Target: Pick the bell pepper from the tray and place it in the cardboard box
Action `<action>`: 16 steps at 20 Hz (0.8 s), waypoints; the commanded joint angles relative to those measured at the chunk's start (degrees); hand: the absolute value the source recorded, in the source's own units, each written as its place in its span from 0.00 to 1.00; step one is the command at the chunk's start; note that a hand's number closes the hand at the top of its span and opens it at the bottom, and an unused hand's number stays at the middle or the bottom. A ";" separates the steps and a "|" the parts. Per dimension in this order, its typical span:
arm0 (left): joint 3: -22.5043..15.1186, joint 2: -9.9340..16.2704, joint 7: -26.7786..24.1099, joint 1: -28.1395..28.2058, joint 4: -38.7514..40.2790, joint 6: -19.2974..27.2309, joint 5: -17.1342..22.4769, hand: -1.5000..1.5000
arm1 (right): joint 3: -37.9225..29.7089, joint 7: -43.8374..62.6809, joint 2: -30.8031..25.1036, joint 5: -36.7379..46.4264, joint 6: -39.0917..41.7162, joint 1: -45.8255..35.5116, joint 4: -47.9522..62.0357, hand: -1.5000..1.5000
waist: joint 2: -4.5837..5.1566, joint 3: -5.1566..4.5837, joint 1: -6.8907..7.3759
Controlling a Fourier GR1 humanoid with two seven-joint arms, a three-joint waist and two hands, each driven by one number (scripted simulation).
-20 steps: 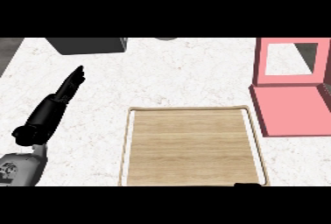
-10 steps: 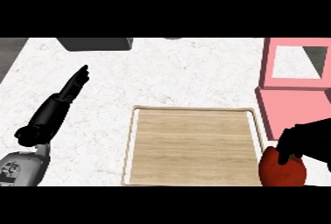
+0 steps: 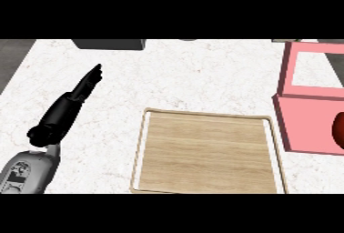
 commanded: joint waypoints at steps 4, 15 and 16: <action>0.71 0.46 -0.30 -0.65 0.45 -1.85 0.38 0.50 | 6.40 -13.17 -1.98 9.65 7.84 -9.39 21.41 1.00 | 0.19 -0.01 1.62; 0.67 -0.94 -1.36 0.33 0.55 -1.73 -0.85 0.50 | 11.23 -36.72 1.82 16.50 15.34 -23.49 43.57 0.00 | -0.09 0.01 1.15; 0.66 -0.91 -1.03 1.64 -0.10 -0.62 -1.77 0.50 | 10.37 -39.15 2.35 14.12 14.30 -20.79 43.13 0.00 | -0.31 0.03 0.44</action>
